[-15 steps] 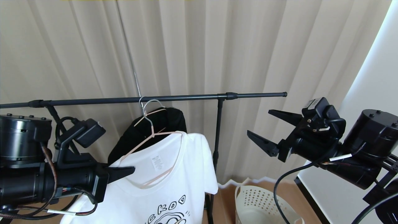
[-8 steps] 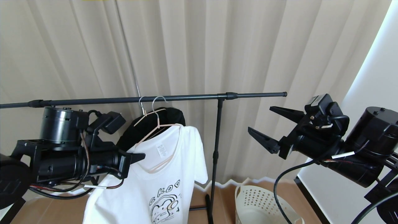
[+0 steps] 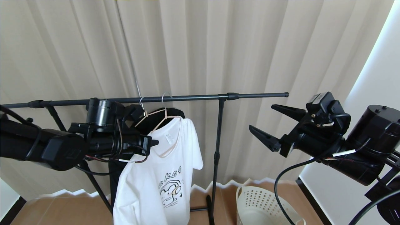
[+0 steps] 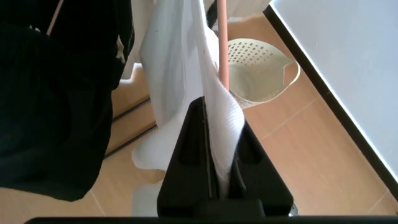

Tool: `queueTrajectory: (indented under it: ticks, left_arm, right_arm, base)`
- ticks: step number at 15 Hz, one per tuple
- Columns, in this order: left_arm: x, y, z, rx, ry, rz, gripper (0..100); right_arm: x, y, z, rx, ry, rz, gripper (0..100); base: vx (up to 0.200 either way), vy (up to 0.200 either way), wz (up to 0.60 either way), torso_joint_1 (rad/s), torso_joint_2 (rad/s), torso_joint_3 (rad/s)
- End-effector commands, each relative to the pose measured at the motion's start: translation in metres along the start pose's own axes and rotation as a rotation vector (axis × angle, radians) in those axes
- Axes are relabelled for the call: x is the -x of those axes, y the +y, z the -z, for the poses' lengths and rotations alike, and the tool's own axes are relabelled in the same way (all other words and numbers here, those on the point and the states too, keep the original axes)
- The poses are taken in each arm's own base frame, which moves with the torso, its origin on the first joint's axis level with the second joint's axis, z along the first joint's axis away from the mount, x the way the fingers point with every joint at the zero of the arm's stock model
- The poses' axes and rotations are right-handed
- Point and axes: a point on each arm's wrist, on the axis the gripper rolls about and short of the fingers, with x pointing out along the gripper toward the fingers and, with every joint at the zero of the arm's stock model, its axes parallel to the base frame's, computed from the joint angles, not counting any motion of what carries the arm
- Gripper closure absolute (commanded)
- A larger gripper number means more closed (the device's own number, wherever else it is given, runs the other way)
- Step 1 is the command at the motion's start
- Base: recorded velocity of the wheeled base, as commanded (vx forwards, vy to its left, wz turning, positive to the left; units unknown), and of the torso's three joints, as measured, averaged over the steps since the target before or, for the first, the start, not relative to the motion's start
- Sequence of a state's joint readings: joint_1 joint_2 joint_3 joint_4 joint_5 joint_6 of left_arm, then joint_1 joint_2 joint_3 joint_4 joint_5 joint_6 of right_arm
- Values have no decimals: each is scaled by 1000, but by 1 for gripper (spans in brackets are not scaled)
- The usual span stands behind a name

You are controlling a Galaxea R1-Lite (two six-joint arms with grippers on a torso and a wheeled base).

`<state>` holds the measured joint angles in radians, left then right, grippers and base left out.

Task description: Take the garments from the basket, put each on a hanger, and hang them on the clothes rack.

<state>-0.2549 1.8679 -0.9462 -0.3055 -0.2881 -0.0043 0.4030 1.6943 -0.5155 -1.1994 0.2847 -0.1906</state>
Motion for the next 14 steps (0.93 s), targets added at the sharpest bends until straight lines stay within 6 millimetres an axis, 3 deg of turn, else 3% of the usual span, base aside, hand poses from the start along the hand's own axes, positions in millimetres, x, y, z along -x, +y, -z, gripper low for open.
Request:
queueTrajectory:
  ticks: [1, 8, 14]
  left_arm:
    - [-26, 9, 1, 11, 27, -6, 100]
    - [-73, 26, -29, 65, -51, -38, 100]
    - [-98, 37, -34, 116, -68, -54, 100]
  right_arm:
    - [-1, 0, 1, 0, 3, -2, 0]
    - [-1, 0, 2, -3, 8, -1, 0]
    - [-1, -1, 4, -4, 12, 3, 0]
  base:
    - [0, 0, 0, 0, 0, 0]
    - [0, 0, 0, 0, 0, 0]
    - [0, 0, 0, 0, 0, 0]
